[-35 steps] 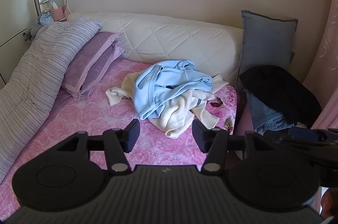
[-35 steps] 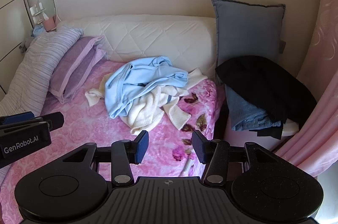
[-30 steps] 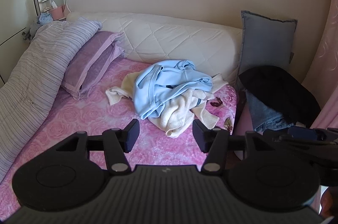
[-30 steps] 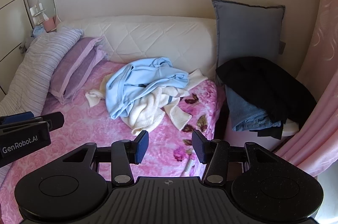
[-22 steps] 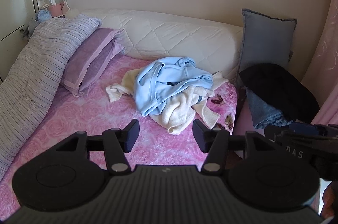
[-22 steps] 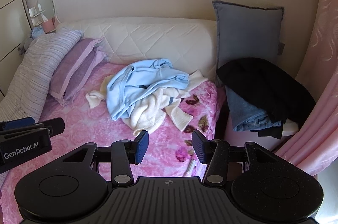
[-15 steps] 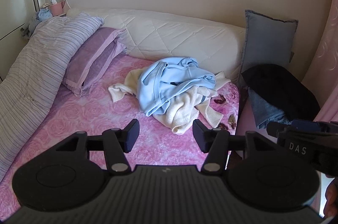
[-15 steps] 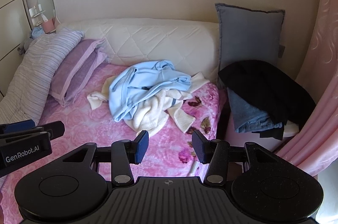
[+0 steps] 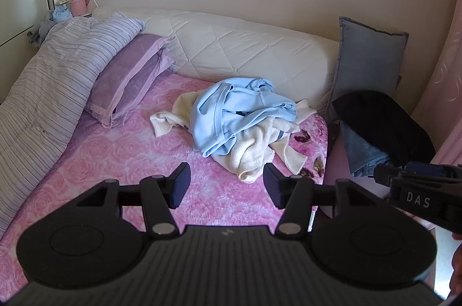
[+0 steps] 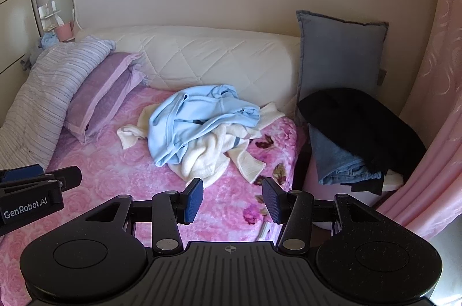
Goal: Fold clothes
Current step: 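Move both grippers toward the clothes pile on the bed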
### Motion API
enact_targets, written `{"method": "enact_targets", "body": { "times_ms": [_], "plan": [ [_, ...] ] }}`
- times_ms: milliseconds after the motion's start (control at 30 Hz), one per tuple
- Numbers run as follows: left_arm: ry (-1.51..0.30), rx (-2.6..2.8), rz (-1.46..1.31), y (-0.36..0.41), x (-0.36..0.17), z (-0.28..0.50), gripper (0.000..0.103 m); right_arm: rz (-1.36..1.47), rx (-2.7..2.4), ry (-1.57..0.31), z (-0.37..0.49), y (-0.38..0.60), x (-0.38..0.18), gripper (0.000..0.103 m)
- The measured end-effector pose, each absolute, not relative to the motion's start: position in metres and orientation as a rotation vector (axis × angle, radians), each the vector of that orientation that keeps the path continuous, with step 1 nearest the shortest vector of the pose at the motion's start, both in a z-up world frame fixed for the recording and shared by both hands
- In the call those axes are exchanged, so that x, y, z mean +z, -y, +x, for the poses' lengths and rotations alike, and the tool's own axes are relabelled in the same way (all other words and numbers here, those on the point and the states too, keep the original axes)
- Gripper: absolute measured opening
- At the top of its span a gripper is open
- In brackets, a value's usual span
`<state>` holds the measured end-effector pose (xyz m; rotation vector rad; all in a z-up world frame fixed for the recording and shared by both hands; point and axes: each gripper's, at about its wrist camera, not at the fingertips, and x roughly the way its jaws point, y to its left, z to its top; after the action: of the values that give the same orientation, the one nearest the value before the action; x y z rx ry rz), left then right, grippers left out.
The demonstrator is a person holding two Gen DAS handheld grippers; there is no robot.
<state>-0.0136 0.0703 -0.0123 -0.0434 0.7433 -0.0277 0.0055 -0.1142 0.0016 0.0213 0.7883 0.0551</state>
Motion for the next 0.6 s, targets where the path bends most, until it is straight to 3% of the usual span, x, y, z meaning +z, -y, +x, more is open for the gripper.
{"method": "enact_targets", "body": {
  "times_ms": [600],
  "plan": [
    [-0.764,0.001,-0.067,-0.077,-0.018,-0.005,0.052,0.007,0.069,-0.794,0.015,0.114,-0.007,0.049]
  ]
}}
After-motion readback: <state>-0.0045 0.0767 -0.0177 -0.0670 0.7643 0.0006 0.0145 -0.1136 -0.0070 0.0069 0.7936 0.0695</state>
